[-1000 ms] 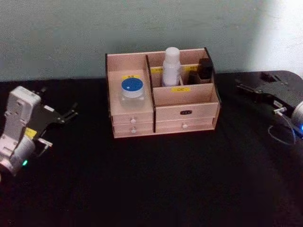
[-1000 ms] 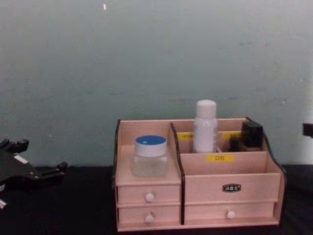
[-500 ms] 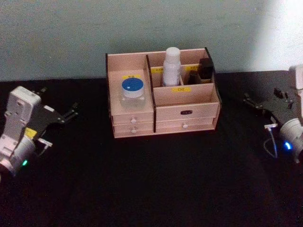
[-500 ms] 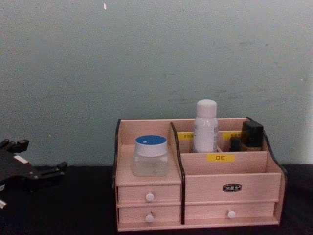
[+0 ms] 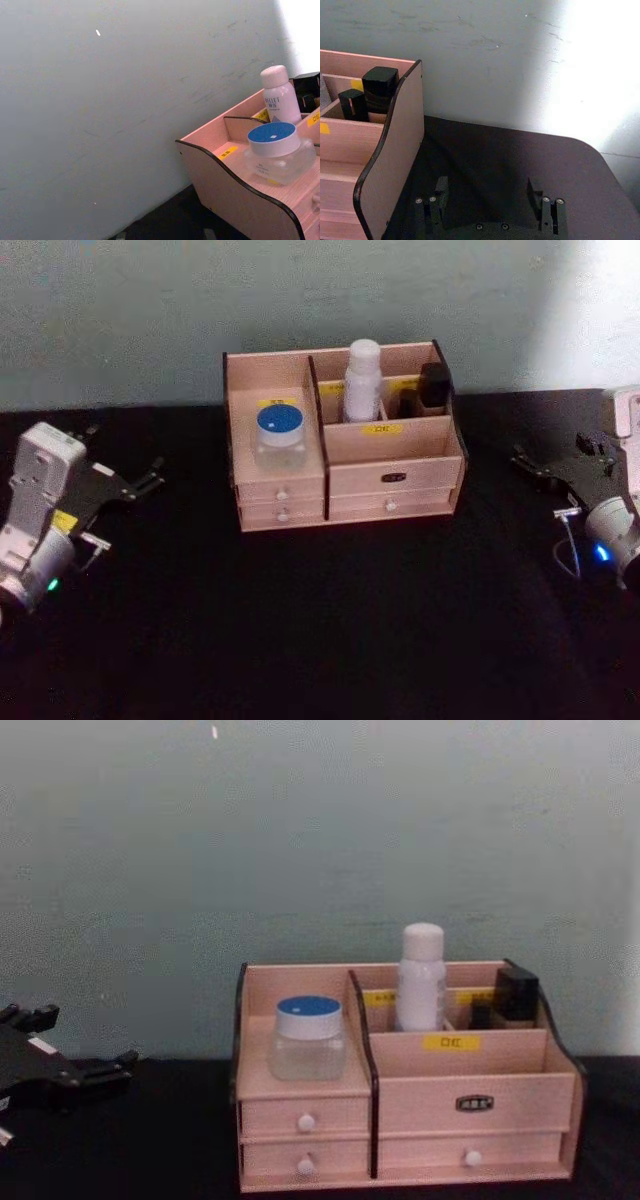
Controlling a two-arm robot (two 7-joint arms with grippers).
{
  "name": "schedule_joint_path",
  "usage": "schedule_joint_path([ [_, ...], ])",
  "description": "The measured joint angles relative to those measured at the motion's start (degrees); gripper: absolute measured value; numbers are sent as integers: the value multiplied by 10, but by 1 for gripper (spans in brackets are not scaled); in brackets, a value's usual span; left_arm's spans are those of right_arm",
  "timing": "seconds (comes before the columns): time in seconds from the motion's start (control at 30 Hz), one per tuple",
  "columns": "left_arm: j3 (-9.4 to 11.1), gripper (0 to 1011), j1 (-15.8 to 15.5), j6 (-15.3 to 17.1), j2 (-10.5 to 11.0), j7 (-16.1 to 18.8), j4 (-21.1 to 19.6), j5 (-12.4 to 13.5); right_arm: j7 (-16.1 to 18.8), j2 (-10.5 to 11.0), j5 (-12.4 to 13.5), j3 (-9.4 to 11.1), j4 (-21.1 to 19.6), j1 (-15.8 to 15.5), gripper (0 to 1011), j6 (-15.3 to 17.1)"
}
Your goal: Pick up the facial cleanser and watermelon frost from the table and place them into the tiered storage box.
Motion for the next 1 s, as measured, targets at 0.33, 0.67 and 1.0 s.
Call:
schedule_joint_path([
  [0.33, 0, 1001, 0, 0, 0, 0, 0, 0, 0, 1, 1, 0, -2, 0, 1003, 1],
  [0.67, 0, 1001, 0, 0, 0, 0, 0, 0, 0, 2, 1, -1, -3, 0, 1003, 2],
  [1.0, 0, 1001, 0, 0, 0, 0, 0, 0, 0, 2, 2, -1, -4, 0, 1003, 2],
])
